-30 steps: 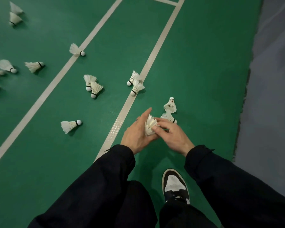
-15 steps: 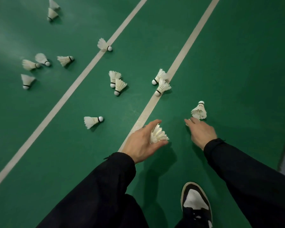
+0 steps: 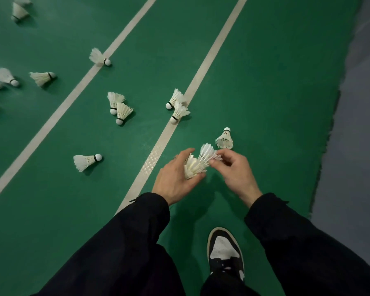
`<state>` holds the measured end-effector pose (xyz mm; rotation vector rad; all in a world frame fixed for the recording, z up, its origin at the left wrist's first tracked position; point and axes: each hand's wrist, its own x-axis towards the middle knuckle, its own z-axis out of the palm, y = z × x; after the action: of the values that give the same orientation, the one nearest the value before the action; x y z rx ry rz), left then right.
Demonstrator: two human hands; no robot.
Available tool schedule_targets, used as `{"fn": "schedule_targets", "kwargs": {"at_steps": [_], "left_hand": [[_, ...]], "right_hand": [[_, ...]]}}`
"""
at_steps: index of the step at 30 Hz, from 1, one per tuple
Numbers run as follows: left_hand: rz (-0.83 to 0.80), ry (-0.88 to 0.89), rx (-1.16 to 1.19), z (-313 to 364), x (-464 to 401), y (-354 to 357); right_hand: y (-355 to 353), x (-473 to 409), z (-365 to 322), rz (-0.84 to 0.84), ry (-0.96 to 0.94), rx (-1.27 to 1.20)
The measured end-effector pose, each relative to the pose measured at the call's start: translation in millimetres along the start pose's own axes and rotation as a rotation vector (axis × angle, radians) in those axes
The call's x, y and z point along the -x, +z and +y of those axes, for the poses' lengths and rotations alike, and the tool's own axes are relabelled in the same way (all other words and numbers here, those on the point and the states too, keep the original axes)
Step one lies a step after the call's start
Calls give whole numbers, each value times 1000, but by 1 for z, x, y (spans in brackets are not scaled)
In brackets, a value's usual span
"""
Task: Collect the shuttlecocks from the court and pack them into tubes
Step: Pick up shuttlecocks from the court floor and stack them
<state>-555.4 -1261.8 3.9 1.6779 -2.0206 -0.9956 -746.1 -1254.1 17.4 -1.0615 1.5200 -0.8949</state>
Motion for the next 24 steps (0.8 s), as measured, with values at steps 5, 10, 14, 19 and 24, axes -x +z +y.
{"fn": "schedule_targets", "kwargs": {"at_steps": [5,10,14,19,24], "left_hand": [[-27,61,-39,1,1,6],[69,30,-40,-7,-2,12],[147,-67,27,-12,-7,11],[117,-110,12,-26,-1,4],[124,-112,-28,-28,0,-4]], "right_hand": [[2,13,4,-167,-23,51],[1,6,4,-294,-55,117],[-11,-31,10,67,-110,294],[-24,-98,51,-140,45,1188],[-26,-111,56,-62,-82,1371]]}}
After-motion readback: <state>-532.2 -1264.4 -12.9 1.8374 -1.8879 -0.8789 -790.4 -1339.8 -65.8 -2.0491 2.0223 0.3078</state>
